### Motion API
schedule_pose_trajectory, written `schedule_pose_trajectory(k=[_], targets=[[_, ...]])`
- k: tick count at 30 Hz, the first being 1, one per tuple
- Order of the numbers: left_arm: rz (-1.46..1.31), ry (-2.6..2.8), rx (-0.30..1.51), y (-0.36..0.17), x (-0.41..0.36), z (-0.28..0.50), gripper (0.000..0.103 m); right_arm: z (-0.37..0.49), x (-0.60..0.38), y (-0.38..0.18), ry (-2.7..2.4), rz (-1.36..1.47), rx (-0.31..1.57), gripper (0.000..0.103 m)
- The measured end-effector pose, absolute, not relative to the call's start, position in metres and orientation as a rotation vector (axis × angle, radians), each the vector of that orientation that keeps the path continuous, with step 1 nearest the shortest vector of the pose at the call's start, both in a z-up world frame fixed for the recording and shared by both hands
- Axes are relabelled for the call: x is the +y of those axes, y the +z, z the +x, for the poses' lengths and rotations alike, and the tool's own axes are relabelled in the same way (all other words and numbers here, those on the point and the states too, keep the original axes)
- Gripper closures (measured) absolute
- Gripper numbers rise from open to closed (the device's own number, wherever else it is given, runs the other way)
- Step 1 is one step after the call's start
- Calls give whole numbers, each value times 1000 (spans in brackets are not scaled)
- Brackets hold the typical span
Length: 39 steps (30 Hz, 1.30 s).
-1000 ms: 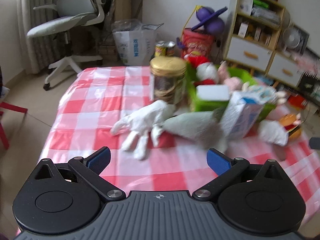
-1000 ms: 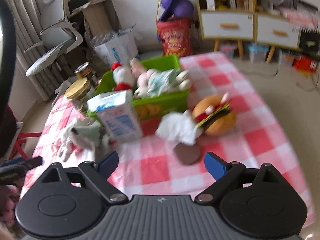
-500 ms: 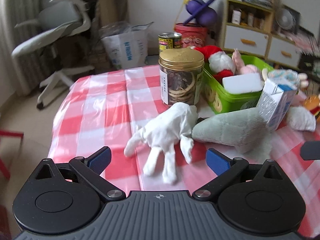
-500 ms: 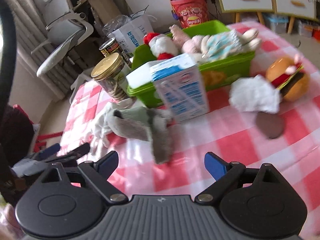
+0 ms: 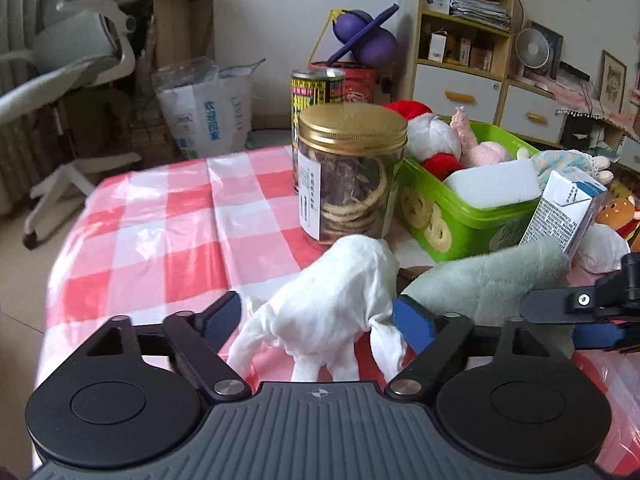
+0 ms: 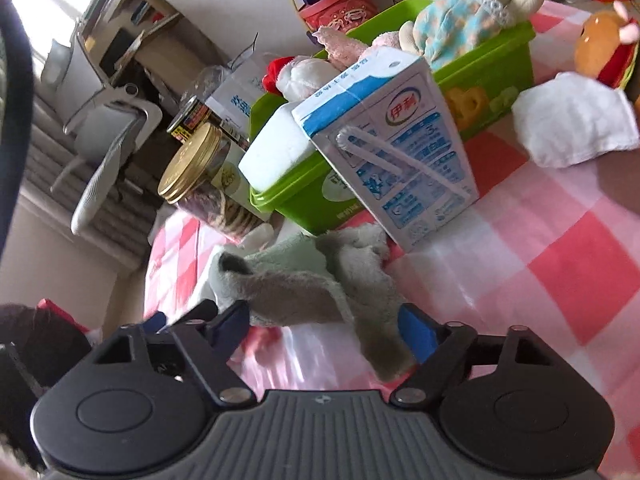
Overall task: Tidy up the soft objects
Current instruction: 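Grasp the white glove with the left tool while the right tool grasps the grey-green towel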
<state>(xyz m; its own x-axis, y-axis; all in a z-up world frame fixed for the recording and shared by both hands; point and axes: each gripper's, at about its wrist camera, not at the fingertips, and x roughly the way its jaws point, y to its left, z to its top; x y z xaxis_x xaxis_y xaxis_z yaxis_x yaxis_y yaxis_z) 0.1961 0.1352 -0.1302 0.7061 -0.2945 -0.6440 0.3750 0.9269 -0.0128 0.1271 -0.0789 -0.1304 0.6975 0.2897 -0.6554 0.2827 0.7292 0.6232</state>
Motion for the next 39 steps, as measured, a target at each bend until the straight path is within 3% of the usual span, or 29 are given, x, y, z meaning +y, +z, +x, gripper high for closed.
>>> schedule_pose_trajectory(k=[2,5,7,13,25,35,39], targets=[[115,-384,709,-134,136,199,36,130,-76,-134,4,793,810,58],[96,-388,723,-137,136,200,55,131,-74,-137,19,810,796,81],[74,-384,744,-138,137,199,74,131,-77,-136,20,830,785,102],[19,-308,825,-132,134,189,87,129,-95,-128,52,830,814,103],[-81,-376,992,-119,94,129,90,86,-153,-97,56,620,918,103],[-68,-478,1005,-110,31,81,89,59,-220,-91,-89,571,953,103],[-43,-471,964,-112,20,74,78,53,-239,-88,-67,618,941,103]])
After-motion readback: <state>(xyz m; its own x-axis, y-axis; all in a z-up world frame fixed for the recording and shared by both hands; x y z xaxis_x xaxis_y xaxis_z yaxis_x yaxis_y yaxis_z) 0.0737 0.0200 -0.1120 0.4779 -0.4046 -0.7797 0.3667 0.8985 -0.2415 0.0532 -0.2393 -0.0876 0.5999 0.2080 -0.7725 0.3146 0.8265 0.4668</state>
